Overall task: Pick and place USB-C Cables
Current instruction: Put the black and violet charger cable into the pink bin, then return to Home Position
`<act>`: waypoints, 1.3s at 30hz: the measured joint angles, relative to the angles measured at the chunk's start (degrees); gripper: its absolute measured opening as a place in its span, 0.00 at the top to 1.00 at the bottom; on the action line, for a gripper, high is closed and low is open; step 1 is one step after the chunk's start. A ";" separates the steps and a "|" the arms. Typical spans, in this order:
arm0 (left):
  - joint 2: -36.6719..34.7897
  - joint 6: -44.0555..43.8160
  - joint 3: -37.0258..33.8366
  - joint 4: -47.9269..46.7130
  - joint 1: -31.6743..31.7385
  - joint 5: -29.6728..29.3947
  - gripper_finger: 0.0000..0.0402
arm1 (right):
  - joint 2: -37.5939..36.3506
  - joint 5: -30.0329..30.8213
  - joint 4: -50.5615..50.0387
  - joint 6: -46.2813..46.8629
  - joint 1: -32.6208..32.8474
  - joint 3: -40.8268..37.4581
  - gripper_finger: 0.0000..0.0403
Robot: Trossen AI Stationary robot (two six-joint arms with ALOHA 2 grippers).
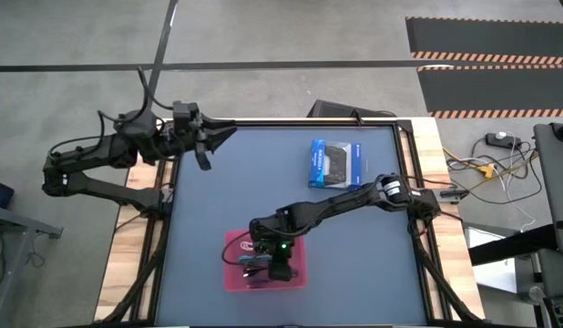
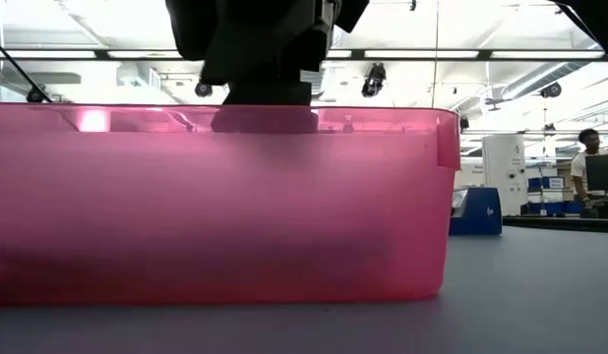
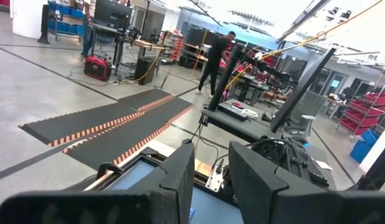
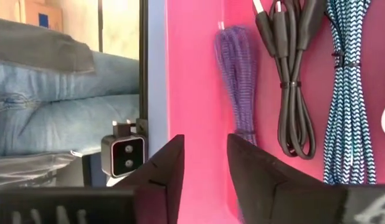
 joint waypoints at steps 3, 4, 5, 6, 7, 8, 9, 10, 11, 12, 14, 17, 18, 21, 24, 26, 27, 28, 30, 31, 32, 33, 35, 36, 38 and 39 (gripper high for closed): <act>-0.35 0.00 0.00 -0.01 0.00 0.00 0.79 | 0.00 0.00 0.30 0.95 0.00 0.00 0.70; -0.42 -0.01 0.00 0.00 0.00 0.00 0.79 | 0.00 0.01 0.29 1.34 -0.08 0.00 0.69; -0.51 -0.02 0.00 0.00 0.00 0.00 0.79 | 0.00 0.00 0.32 1.40 -0.17 0.00 0.69; -0.65 -0.02 0.00 -0.04 0.00 0.00 0.79 | -0.02 -0.01 0.31 1.72 -0.23 0.00 0.69; -0.75 -0.04 0.00 -0.06 0.00 0.00 0.79 | -0.11 0.00 0.22 2.05 -0.36 0.00 0.69; -0.81 -0.09 0.00 -0.08 -0.02 0.00 0.79 | -0.28 0.01 0.04 2.39 -0.49 0.00 0.69; -0.91 -0.09 0.00 -0.23 -0.02 0.00 0.79 | -0.52 0.13 0.04 2.95 -0.52 0.00 0.69; -1.07 -0.11 0.00 -0.69 -0.02 0.08 0.79 | -0.93 0.30 0.00 3.29 -0.60 0.00 0.70; -1.12 -0.34 0.00 -1.17 -0.02 0.15 0.79 | -1.47 0.84 -0.10 3.78 -0.66 0.00 0.70; -1.11 -1.06 0.00 -1.53 -0.02 0.19 0.79 | -2.24 1.70 -0.48 4.31 -0.69 0.00 0.71; -1.04 -2.52 0.00 -2.28 -0.02 0.38 0.79 | -3.67 4.30 -1.97 4.46 -0.68 0.00 0.72; -0.78 -3.99 -0.09 -3.20 -0.04 0.73 0.79 | -6.31 10.00 -5.75 3.14 -0.65 0.00 0.73; -0.77 -4.48 -0.28 -3.04 -0.04 1.09 0.79 | -7.26 11.77 -6.74 2.40 -0.62 -0.02 0.74; -0.73 -4.87 -1.02 -3.05 -0.04 1.93 0.79 | -10.67 15.40 -9.27 0.78 -0.61 -0.02 0.74; -0.82 -7.36 -1.96 -3.01 -0.04 2.19 0.79 | -14.40 19.95 -12.73 -1.32 -0.57 -0.02 0.74; -0.77 -8.82 -2.57 -3.01 -0.03 2.26 0.79 | -16.87 25.67 -16.12 -2.78 -0.19 -0.02 0.74; -0.77 -9.30 -2.75 -3.07 -0.02 2.34 0.79 | -18.19 28.49 -17.72 -3.43 -0.11 -0.01 0.74; -0.75 -10.20 -2.83 -3.03 -0.02 2.50 0.79 | -19.54 31.53 -19.75 -4.40 0.01 -0.02 0.74; -0.58 -12.72 -3.05 -2.87 -0.12 2.68 0.79 | -21.93 36.75 -22.77 -5.95 0.20 -0.02 0.74; -0.49 -14.03 -3.17 -2.79 -0.32 2.69 0.79 | -23.31 38.56 -24.03 -6.80 0.17 -0.02 0.74; -0.27 -15.09 -3.35 -2.52 -0.48 2.69 0.79 | -24.41 40.01 -25.22 -7.62 0.09 -0.02 0.74; -0.04 -15.72 -3.39 -2.29 -0.69 2.69 0.79 | -25.54 40.92 -26.19 -8.70 -0.02 -0.02 0.74; 0.52 -17.09 -3.44 -1.49 -0.84 2.82 0.79 | -28.05 42.02 -26.75 -10.18 -0.29 -0.38 0.74; 0.89 -17.93 -3.44 -0.52 -1.02 2.85 0.79 | -29.37 42.19 -27.04 -10.88 -0.45 -0.73 0.74; 1.62 -19.20 -3.44 1.28 -1.47 2.89 0.79 | -32.27 42.25 -26.80 -12.10 -0.57 -1.82 0.74; 2.36 -19.56 -3.45 2.80 -1.74 2.86 0.79 | -33.81 42.25 -26.51 -12.45 -0.59 -2.80 0.74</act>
